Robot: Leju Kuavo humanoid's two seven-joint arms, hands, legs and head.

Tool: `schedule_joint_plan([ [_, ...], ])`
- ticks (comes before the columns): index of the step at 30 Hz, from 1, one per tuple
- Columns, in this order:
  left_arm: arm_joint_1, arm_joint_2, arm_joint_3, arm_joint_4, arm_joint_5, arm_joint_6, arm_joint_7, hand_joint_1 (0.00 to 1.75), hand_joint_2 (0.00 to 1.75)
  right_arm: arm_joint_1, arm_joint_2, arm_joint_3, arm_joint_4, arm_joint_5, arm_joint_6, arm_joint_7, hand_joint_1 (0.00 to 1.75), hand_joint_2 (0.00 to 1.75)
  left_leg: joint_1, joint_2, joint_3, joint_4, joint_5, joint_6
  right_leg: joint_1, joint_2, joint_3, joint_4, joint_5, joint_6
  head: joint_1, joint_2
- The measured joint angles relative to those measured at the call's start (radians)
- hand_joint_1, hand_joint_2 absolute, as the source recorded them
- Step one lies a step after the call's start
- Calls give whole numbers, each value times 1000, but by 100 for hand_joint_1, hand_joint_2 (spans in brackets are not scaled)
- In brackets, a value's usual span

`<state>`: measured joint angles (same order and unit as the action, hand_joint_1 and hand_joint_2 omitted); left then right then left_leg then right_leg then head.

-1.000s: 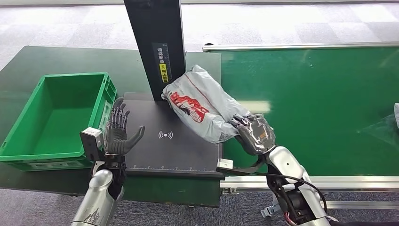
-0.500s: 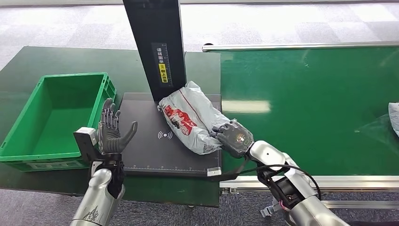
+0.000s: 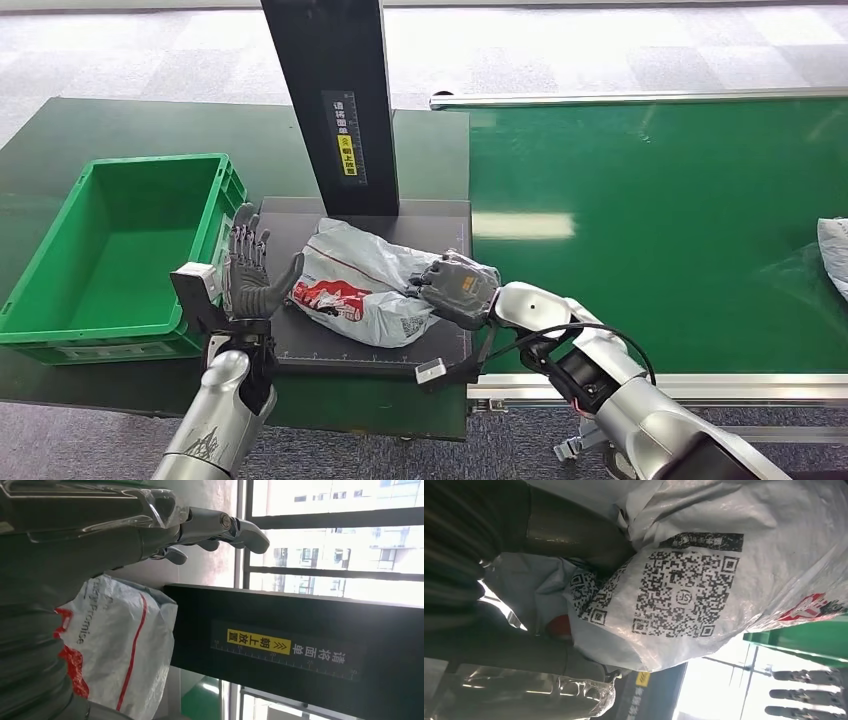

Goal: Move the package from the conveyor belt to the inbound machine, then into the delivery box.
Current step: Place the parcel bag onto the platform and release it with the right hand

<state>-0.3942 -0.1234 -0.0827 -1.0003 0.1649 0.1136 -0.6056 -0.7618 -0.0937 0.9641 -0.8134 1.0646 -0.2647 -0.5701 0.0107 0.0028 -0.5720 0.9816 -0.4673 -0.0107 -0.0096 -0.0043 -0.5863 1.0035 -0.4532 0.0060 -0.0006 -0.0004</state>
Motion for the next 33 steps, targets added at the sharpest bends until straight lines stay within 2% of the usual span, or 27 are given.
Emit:
schedule_joint_plan([
  [4,-13,1,-20,29,3,0,-3,0,175,-39,36,64,51,-12,-37,21,175,175,0,0,0,0,0,0,0,0,0,0,0,0,0,0],
  [5,-14,1,-20,32,4,0,-3,0,175,-42,38,68,56,-13,-41,21,145,175,0,0,0,0,0,0,0,0,0,0,0,0,0,0],
  [8,-17,2,-22,40,8,-1,-6,0,175,-53,49,81,77,-12,-65,36,14,175,0,0,0,0,0,0,0,0,0,0,0,0,0,0],
  [9,-19,2,-24,43,10,-1,-7,0,175,-58,54,85,87,-11,-74,47,0,175,0,0,0,0,0,0,0,0,0,0,0,0,0,0],
  [16,-42,2,-39,61,18,0,-7,0,175,-100,105,105,160,-19,-75,93,0,175,0,0,0,0,0,0,0,0,0,0,0,0,0,0],
  [25,-51,2,-55,73,33,1,2,0,175,-113,123,99,199,-89,-77,81,0,175,0,0,0,0,0,0,0,0,0,0,0,0,0,0],
  [33,-49,2,-63,74,47,-17,10,0,175,-70,123,-21,177,-418,62,-69,0,175,0,0,0,0,0,0,0,0,0,0,0,0,0,0],
])
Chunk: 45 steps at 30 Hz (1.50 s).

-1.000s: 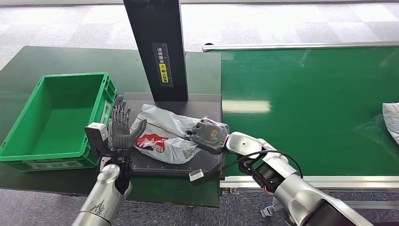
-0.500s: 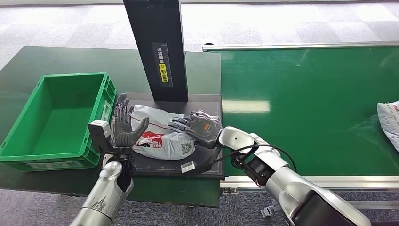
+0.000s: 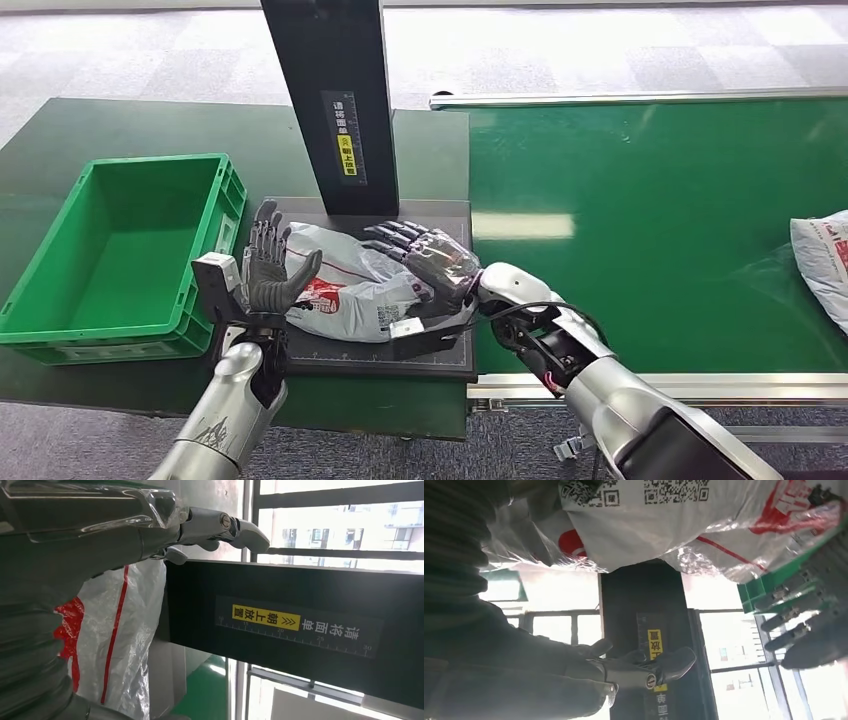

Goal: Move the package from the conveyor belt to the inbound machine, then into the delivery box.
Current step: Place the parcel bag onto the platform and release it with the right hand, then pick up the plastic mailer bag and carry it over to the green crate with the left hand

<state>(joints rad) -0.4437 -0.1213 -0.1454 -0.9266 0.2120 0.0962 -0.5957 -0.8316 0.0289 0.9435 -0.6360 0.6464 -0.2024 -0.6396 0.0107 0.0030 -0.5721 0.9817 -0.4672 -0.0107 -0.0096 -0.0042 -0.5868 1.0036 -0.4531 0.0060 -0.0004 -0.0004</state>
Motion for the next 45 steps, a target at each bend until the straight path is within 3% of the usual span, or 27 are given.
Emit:
schedule_joint_plan([
  [6,2,1,-5,0,2,-13,3,0,175,60,-2,-118,-69,-188,72,-38,0,175,0,0,0,0,0,0,0,0,0,0,0,0,0,0],
  [12,12,7,-23,0,-7,-43,22,0,175,152,-9,-282,-194,-446,246,-57,0,175,0,0,-1,0,0,0,0,0,0,0,0,0,0,0],
  [24,15,11,-30,0,-10,-45,24,0,175,199,-14,-370,-272,-461,257,-59,0,175,0,0,-1,0,0,0,0,0,-1,0,0,0,0,0],
  [29,29,15,-42,-5,-55,-79,34,0,175,244,-23,-411,-330,-551,316,-59,0,175,0,-1,-1,0,0,0,0,0,-1,0,0,0,0,0],
  [37,53,49,-150,-2,-312,-268,82,0,175,334,-41,-526,-434,-583,378,-59,0,175,0,-1,-1,0,-1,0,0,0,-1,0,0,0,0,0],
  [42,37,58,-223,28,-503,-247,160,0,175,375,-33,-603,-455,-658,427,-1,0,175,0,0,-1,0,0,0,0,0,-1,0,0,0,0,0],
  [45,24,65,-246,44,-539,-238,179,0,175,392,-25,-641,-455,-688,445,17,0,175,0,0,-1,0,0,0,0,0,-1,0,0,0,0,0],
])
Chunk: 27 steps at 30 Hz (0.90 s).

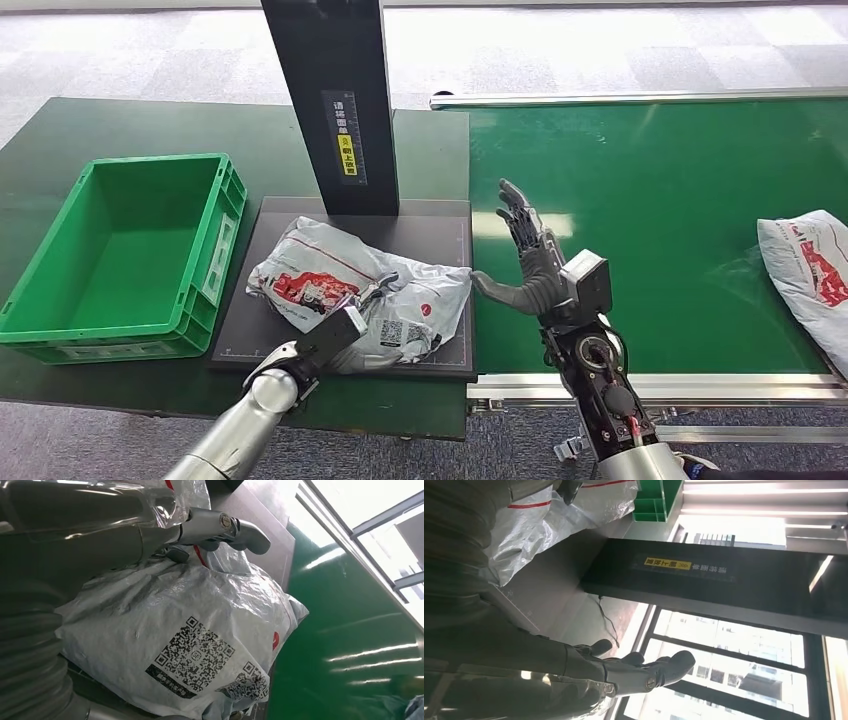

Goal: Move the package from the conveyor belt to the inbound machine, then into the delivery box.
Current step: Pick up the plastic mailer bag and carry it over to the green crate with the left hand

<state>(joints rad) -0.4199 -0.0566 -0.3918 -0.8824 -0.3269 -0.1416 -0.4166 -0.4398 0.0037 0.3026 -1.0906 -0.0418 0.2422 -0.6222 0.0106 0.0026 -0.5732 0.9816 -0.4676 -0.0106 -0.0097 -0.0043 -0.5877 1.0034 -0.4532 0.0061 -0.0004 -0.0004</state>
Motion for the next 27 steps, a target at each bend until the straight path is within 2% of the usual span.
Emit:
schedule_joint_plan([
  [3,-10,4,-13,13,-37,19,12,0,175,6,7,-27,1,-37,8,32,0,175,0,0,0,0,0,0,0,0,0,0,0,0,0,0],
  [8,-29,-2,-18,50,-149,85,38,0,175,10,26,-86,23,-196,63,130,0,175,0,0,0,0,0,0,0,0,0,0,0,0,0,0],
  [11,-46,-9,-21,78,-212,115,57,0,175,10,27,-95,51,-217,103,156,0,175,0,0,1,0,0,0,0,0,1,0,0,0,0,0],
  [12,-51,-11,-24,88,-233,121,66,18,175,10,27,-95,62,-218,115,164,0,175,0,0,1,0,0,0,0,0,1,0,0,0,0,0],
  [13,-56,-14,-28,98,-255,125,76,52,175,9,27,-95,75,-221,124,178,0,131,0,0,1,0,0,0,0,0,2,0,0,0,0,0],
  [15,-65,-19,-32,117,-286,128,89,133,175,6,31,-92,109,-228,122,218,0,44,0,-1,3,0,0,0,0,0,4,0,0,0,0,0],
  [16,-69,-22,-32,125,-295,130,91,157,175,4,33,-89,130,-225,108,239,0,0,0,-1,3,0,0,0,0,0,4,0,0,0,0,0],
  [17,-72,-25,-32,131,-300,133,91,167,175,3,36,-85,150,-216,89,255,0,0,0,-1,3,0,0,0,0,0,5,0,0,0,0,0],
  [21,-72,-34,-30,137,-305,168,90,175,175,-6,43,-59,212,-155,-14,281,0,175,0,-1,4,0,0,0,0,0,6,0,0,0,0,0],
  [24,-66,-41,-19,131,-299,188,91,175,175,-9,47,-34,230,-82,-143,294,0,175,0,-1,4,0,0,0,0,0,6,0,0,0,0,0],
  [27,-61,-47,-4,122,-284,189,91,175,175,-8,49,-20,232,-67,-177,317,0,175,0,-1,4,0,0,0,0,0,6,0,0,0,0,0],
])
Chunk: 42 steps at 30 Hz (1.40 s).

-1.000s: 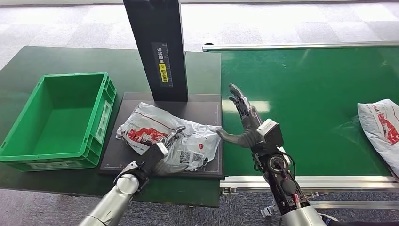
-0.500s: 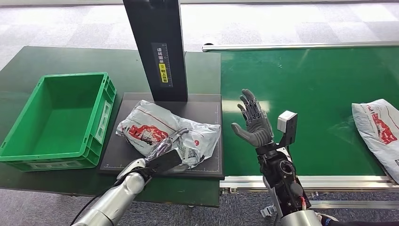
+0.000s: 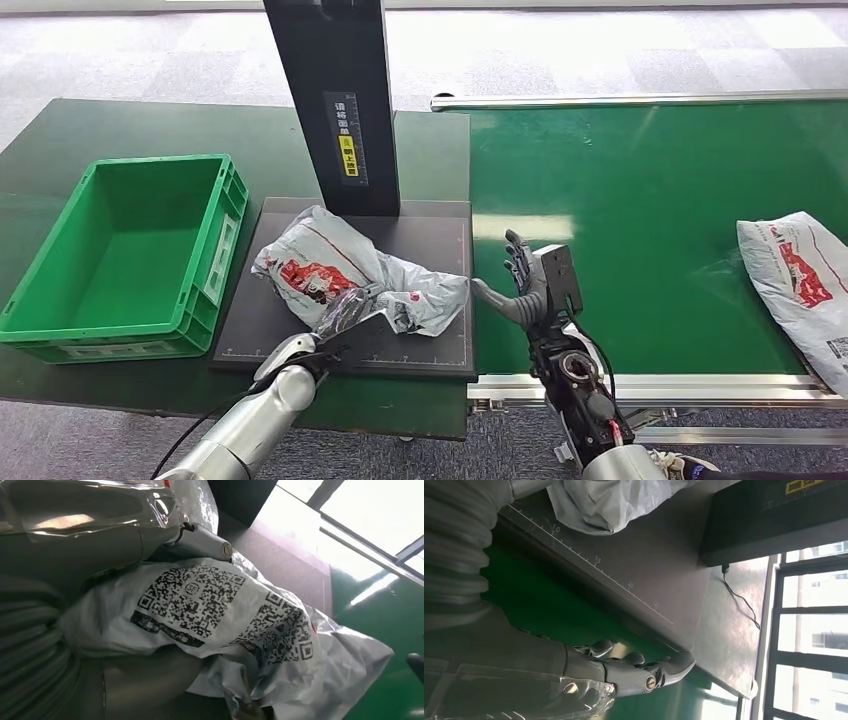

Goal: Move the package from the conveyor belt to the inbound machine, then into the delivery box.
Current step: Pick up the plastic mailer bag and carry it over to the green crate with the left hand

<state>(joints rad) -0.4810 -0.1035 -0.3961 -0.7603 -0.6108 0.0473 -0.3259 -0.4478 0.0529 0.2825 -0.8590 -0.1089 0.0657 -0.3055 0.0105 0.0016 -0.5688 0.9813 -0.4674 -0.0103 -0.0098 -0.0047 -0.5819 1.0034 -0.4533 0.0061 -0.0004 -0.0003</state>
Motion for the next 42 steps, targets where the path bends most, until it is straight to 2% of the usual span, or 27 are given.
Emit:
schedule_joint_plan([
  [7,16,-14,24,-20,29,5,-21,175,175,1,-11,24,21,-58,200,27,0,175,0,0,-1,0,0,0,0,0,-1,0,0,0,0,0],
  [9,29,-16,33,-36,45,20,-41,175,175,1,-16,34,30,-52,225,16,0,175,0,0,-1,0,0,0,0,0,-1,0,0,0,0,0],
  [11,50,-18,46,-64,69,47,-75,175,175,1,-22,40,35,-34,212,0,0,175,0,0,-1,0,0,0,0,0,-2,0,0,0,0,0],
  [14,86,-21,69,-129,113,101,-143,175,175,3,-28,41,30,-1,140,-23,0,175,0,0,-1,0,0,0,0,0,-2,0,0,0,0,0],
  [17,116,-23,84,-208,140,162,-203,175,175,9,-34,38,17,5,105,-20,0,175,0,1,-2,0,0,0,0,0,-3,0,0,0,0,0],
  [22,153,-30,96,-328,122,331,-289,175,175,21,-40,31,-1,1,78,-22,0,175,0,1,-3,0,0,0,0,0,-4,0,0,0,0,0],
  [26,176,-34,95,-415,94,456,-347,175,175,23,-43,27,-9,-15,75,-26,0,0,0,1,-3,0,0,0,0,0,-4,0,0,0,0,0],
  [31,188,-35,81,-497,85,591,-370,175,175,26,-47,27,-14,-28,76,-38,0,0,0,1,-3,0,0,0,0,0,-4,0,0,0,0,0],
  [35,196,-35,71,-552,44,642,-372,175,175,33,-49,26,-29,-37,76,-51,0,175,0,1,-3,0,0,0,0,0,-4,0,0,0,0,0],
  [39,204,-52,93,-592,-100,644,-371,175,175,41,-53,20,-50,-47,76,-62,0,175,0,1,-3,0,0,0,0,0,-4,0,0,0,0,0],
  [42,194,-78,158,-590,-263,644,-341,175,175,47,-59,13,-79,-49,67,-72,0,175,0,1,-3,0,0,0,0,0,-4,0,0,0,0,0],
])
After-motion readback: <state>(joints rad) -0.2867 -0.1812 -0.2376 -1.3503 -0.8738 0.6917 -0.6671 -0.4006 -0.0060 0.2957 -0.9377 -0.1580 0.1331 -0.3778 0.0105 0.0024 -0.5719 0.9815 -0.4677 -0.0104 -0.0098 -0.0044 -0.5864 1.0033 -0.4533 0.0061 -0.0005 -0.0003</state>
